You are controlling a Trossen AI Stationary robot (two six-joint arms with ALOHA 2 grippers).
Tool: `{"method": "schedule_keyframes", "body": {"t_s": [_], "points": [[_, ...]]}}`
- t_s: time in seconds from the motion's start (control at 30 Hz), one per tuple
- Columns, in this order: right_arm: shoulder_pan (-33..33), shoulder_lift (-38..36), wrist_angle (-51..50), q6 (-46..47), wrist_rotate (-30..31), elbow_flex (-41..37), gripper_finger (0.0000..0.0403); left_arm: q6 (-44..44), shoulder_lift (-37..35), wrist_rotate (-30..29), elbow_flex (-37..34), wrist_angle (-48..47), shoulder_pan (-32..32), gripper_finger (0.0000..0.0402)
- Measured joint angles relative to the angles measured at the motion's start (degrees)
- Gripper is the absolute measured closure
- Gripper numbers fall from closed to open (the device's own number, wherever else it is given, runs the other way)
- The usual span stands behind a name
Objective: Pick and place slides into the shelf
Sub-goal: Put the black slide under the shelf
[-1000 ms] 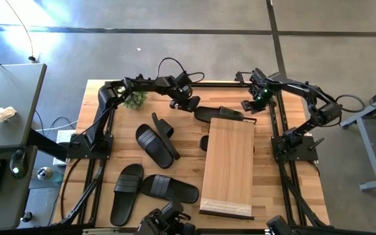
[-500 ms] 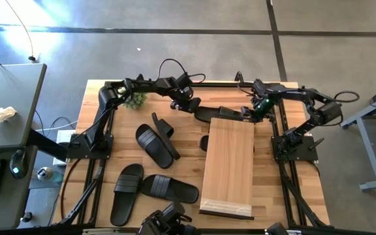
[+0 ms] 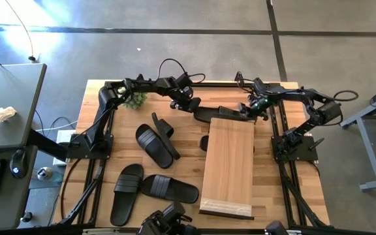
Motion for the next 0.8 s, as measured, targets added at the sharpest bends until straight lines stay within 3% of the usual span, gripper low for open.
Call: {"method": "schedule_keyframes", "body": {"t_s": [0.5,0.8], "points": [[4.5,3.5,4.8,1.6,-3.3,0.2,0.0403,3.9,0.0,0.2,0.0,-3.5,-0.3,0.0256],[4.6,3.9,6.6,-0.9,-7.3,-0.1,0.0403,4.1,-0.1,-2.9,0.0,-7.1,-0.6,0.0256]]}}
